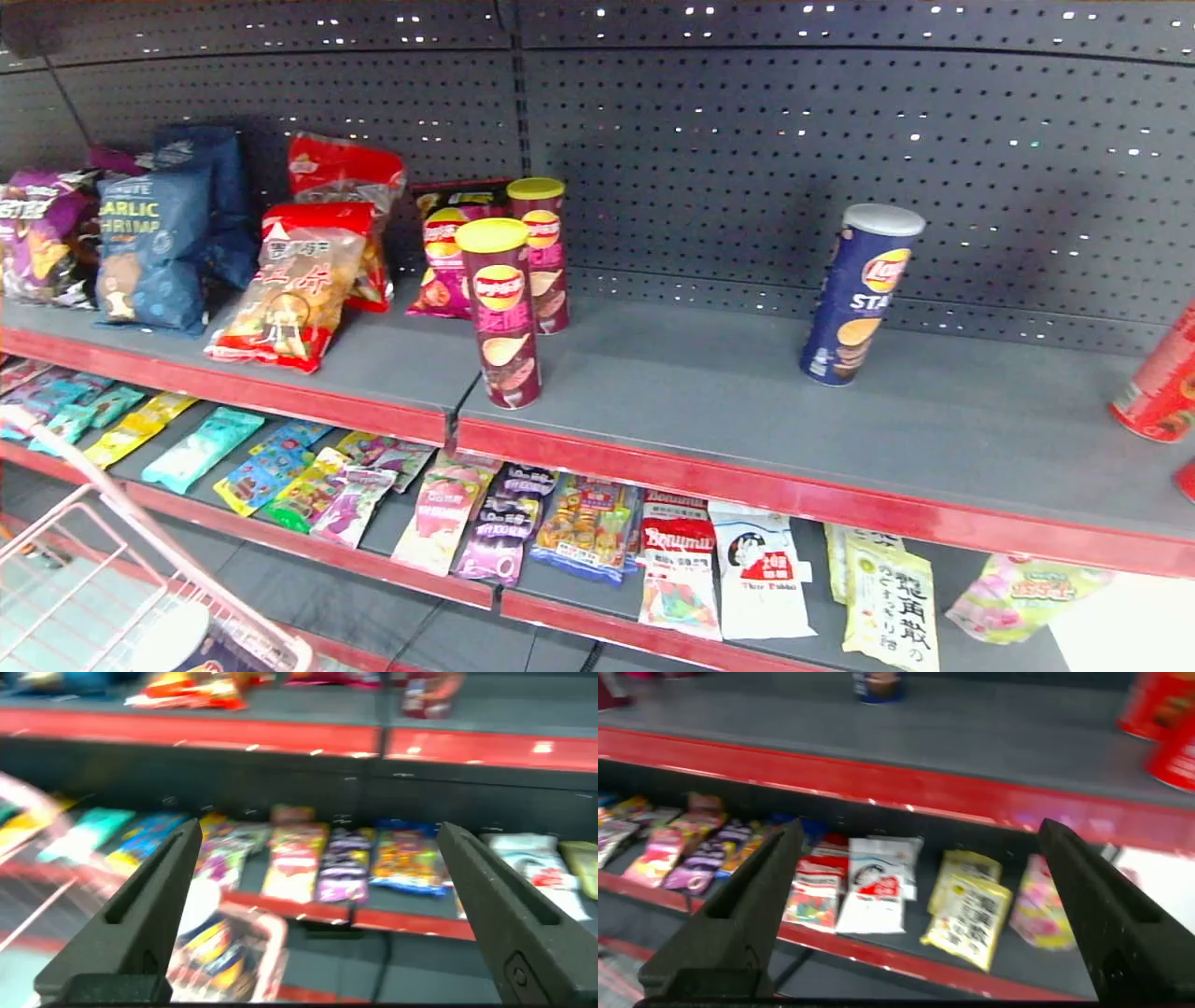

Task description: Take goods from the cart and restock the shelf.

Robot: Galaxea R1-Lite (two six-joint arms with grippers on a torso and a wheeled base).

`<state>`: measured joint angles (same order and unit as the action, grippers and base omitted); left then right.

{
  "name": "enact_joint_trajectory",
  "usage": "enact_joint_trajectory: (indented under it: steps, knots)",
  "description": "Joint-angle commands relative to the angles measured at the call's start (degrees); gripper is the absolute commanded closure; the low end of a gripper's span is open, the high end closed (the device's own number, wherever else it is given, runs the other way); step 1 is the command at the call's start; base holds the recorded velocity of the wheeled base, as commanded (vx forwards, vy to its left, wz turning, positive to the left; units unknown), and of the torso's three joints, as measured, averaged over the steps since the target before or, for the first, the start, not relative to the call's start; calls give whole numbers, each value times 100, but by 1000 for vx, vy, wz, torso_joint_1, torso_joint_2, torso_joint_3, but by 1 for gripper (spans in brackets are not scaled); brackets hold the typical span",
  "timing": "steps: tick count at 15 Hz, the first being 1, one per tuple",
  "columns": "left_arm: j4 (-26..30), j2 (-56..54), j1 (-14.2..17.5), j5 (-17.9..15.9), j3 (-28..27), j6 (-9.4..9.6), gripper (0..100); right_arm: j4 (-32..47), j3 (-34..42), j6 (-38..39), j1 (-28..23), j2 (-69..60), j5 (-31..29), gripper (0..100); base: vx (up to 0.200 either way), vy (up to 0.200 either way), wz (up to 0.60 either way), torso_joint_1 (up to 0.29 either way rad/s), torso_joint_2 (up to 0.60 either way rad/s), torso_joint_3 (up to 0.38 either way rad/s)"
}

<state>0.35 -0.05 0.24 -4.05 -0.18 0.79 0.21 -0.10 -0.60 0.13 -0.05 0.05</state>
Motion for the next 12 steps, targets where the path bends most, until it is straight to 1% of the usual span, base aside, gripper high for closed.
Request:
enact_joint_trajectory:
  steps: [1, 10, 12]
  knots:
    - [0, 5, 2, 0, 1, 0, 0, -3, 1, -2, 4, 5, 4, 0, 0, 0, 600, 7, -2, 2]
    - [0, 5, 2, 0, 1, 9, 0, -3, 1, 25, 4, 5, 4, 0, 0, 0, 600, 3, 1, -1]
    - [0, 5, 2, 0, 1, 0, 0, -3, 1, 25, 4, 5, 4, 0, 0, 0, 0, 0, 0, 0]
